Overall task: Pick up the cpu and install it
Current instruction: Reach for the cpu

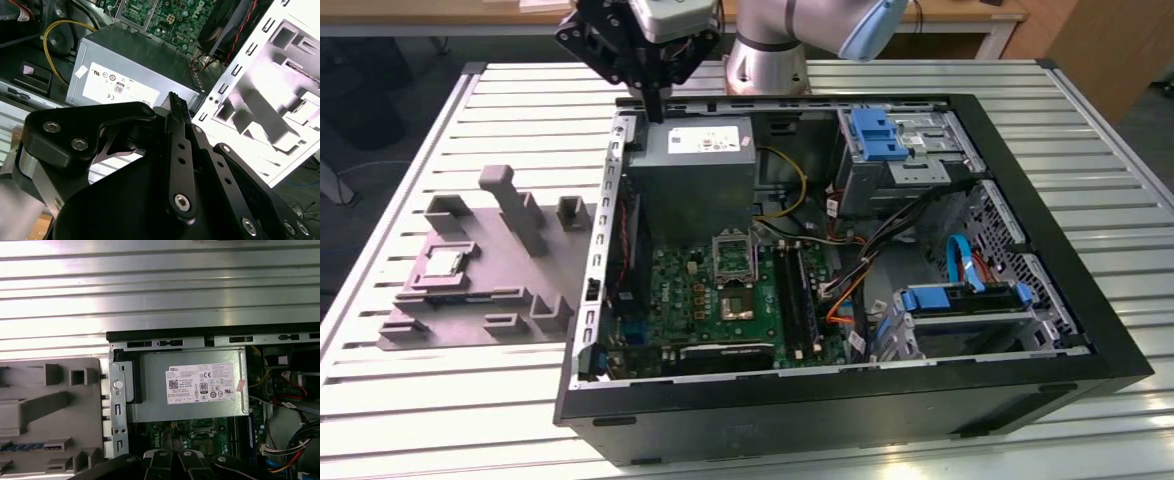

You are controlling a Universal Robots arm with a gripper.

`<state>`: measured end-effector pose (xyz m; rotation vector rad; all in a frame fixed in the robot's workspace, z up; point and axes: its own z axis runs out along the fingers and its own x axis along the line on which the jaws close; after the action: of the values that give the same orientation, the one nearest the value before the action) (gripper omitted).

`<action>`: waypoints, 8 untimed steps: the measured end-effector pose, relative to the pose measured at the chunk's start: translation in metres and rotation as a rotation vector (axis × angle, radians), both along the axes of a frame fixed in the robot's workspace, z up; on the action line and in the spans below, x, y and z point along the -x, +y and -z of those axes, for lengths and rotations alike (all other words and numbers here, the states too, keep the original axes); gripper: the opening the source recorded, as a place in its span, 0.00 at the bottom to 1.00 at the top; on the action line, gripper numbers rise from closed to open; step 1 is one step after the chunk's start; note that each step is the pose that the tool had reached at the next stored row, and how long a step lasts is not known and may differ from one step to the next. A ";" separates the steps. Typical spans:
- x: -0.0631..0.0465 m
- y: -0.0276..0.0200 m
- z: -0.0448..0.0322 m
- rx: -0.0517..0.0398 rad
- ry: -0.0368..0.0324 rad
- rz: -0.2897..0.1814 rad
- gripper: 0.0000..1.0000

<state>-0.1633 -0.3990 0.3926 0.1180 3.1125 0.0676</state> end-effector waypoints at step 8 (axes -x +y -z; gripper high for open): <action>0.003 0.0000 0.0002 0.0000 0.0000 0.000 0.11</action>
<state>-0.1668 -0.3989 0.3924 0.1180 3.1125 0.0676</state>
